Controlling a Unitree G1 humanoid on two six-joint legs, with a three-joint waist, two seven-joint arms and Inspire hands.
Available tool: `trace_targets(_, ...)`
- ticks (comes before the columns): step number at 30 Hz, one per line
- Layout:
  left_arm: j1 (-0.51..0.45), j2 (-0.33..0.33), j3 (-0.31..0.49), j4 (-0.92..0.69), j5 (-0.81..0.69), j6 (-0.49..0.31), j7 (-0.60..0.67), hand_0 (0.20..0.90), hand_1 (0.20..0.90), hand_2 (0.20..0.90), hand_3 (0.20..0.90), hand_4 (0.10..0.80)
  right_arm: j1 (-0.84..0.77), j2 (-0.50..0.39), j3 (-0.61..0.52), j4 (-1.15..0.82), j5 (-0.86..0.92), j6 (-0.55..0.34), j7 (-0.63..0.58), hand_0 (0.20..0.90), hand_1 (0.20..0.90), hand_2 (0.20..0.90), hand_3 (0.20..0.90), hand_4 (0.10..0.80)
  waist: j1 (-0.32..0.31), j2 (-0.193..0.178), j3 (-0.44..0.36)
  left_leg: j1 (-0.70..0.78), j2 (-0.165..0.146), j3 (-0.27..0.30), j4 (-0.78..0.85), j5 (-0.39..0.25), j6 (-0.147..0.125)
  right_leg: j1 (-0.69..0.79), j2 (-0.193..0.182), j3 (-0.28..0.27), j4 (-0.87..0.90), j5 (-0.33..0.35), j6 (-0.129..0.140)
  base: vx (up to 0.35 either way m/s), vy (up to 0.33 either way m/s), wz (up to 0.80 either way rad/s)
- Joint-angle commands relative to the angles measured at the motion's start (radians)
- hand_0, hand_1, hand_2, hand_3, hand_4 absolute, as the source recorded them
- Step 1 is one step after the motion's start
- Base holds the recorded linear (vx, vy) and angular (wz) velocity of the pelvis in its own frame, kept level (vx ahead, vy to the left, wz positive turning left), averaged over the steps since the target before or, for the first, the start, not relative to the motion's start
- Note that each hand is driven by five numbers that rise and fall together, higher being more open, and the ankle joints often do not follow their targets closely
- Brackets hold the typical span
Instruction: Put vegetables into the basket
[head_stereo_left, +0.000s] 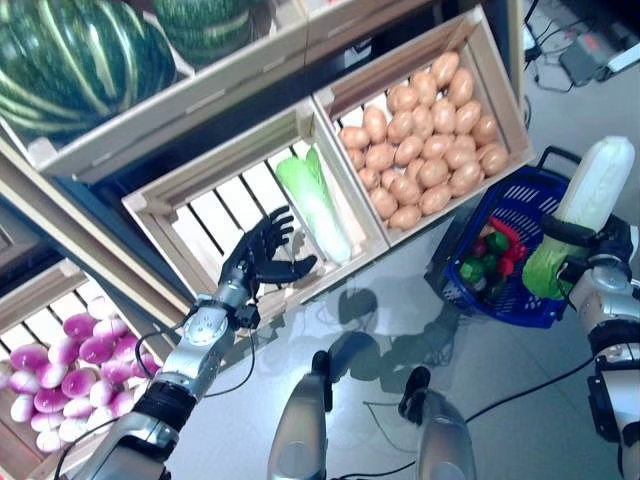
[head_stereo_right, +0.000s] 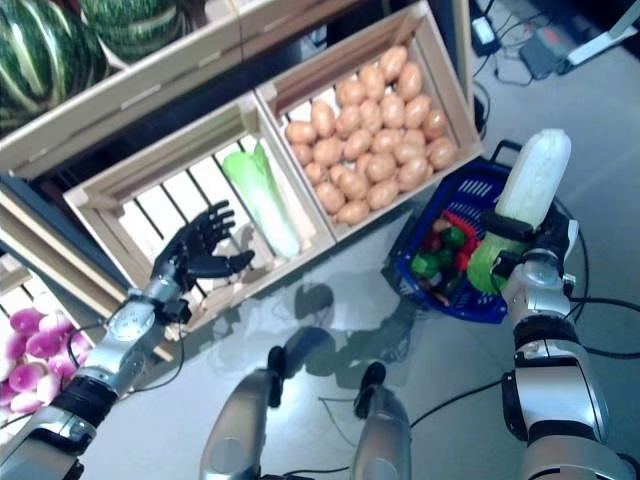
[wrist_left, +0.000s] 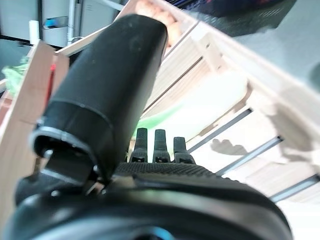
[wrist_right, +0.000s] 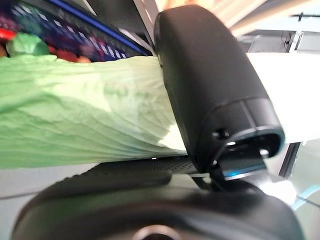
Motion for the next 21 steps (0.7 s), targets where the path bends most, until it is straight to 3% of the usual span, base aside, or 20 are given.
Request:
trace_targets(1,-0.026,0.042,0.035,-0.093,-0.018,-0.144,0.035,0.900,0.900,0.900,0.900,0.800,-0.046,-0.108,0.025,0.000,-0.026,-0.121,-0.019,0.300,0.300,0.300,0.300,0.400,0.000,0.001,-0.024,-0.099,0.016,-0.053,0.167,-0.142,0.028,-0.102,-0.051,0.101,0.158,-0.045,-0.037,-0.129,0.007,0.03)
trace_targets(7,-0.089,0.047,0.089,-0.090,0.039,-0.212,0.161,0.900,0.900,0.900,0.900,0.800,-0.141,-0.126,0.079,0.039,0.010,-0.099,0.092,0.300,0.300,0.300,0.300,0.400,-0.006,0.025,0.002,-0.284,0.001,-0.068,0.356,-0.212,0.030,-0.320,-0.063,0.180,0.356,-0.111,-0.048,-0.100,0.023,-0.02)
trace_targets(10,-0.105,0.049,0.109,-0.092,0.056,-0.242,0.186,0.900,0.900,0.900,0.900,0.800,-0.147,-0.122,0.074,0.062,0.023,-0.090,0.104,0.300,0.300,0.300,0.300,0.400,-0.005,0.030,0.006,-0.333,-0.002,-0.064,0.409,-0.231,0.035,-0.376,-0.069,0.190,0.404,-0.125,-0.053,-0.028,0.019,0.03)
trace_targets(11,-0.118,0.052,0.120,-0.094,0.059,-0.249,0.195,0.900,0.900,0.900,0.900,0.800,-0.159,-0.125,0.076,0.081,0.027,-0.084,0.090,0.385,0.385,0.385,0.385,0.456,-0.004,0.033,0.005,-0.360,-0.002,-0.061,0.443,-0.247,0.036,-0.407,-0.076,0.192,0.435,-0.138,-0.054,-0.014,0.023,0.04)
trace_targets(12,-0.134,0.053,0.129,-0.096,0.067,-0.258,0.220,0.900,0.900,0.900,0.900,0.800,-0.175,-0.128,0.077,0.105,0.040,-0.076,0.064,0.900,0.900,0.900,0.900,0.800,-0.004,0.035,0.006,-0.387,0.000,-0.058,0.477,-0.262,0.039,-0.437,-0.079,0.194,0.464,-0.149,-0.057,0.000,0.000,0.00)
trace_targets(21,-0.174,0.080,0.146,-0.076,0.069,-0.271,0.234,0.900,0.900,0.900,0.900,0.800,-0.218,-0.128,0.050,0.157,0.125,-0.049,0.051,0.900,0.900,0.900,0.900,0.800,-0.002,0.041,-0.016,-0.459,0.015,-0.042,0.564,-0.306,0.050,-0.517,-0.087,0.188,0.539,-0.182,-0.069,-0.002,0.004,0.00)
